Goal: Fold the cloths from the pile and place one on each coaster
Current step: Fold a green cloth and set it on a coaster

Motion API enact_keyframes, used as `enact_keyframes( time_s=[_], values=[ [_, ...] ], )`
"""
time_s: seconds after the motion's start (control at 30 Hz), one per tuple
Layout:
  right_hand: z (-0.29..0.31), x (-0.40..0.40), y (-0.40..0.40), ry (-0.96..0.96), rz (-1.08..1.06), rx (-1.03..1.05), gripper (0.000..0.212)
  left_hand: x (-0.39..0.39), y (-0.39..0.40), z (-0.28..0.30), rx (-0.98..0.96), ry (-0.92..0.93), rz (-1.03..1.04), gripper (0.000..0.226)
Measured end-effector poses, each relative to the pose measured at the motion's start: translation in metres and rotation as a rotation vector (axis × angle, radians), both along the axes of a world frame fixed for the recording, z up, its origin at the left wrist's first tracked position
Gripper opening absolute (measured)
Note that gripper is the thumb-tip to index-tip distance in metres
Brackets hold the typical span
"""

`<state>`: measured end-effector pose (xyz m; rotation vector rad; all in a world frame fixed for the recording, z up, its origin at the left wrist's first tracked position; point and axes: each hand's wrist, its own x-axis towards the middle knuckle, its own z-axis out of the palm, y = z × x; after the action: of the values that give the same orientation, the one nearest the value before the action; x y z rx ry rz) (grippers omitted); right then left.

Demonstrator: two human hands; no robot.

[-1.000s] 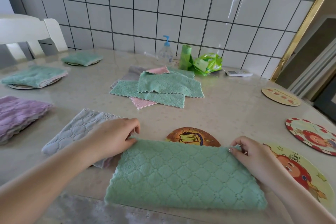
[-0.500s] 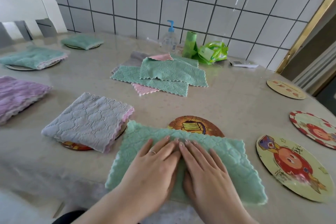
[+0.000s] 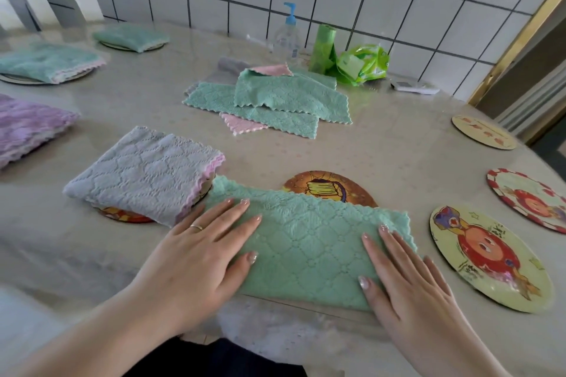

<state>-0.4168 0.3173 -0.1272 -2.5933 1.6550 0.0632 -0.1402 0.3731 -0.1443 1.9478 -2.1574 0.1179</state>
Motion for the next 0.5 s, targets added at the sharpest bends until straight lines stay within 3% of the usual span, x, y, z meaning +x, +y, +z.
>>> enact_keyframes(
  time_s=[0.1,0.2,0.27,0.5],
  values=[
    [0.011,-0.001,-0.007,-0.086,0.020,-0.018,0.078,0.003,0.007,0.007,-0.009,-0.015,-0.009,0.059],
    [0.024,0.006,-0.026,-0.383,0.081,-0.080,0.031,-0.010,0.009,0.019,-0.077,-0.032,-0.168,0.047],
    [0.031,0.022,-0.046,-0.491,0.127,-0.055,0.025,-0.026,0.010,0.022,-0.106,0.010,-0.297,0.043],
    [0.039,0.079,-0.101,-0.315,0.191,0.132,0.034,-0.054,-0.001,0.013,-0.095,0.092,-0.499,0.023]
  ],
)
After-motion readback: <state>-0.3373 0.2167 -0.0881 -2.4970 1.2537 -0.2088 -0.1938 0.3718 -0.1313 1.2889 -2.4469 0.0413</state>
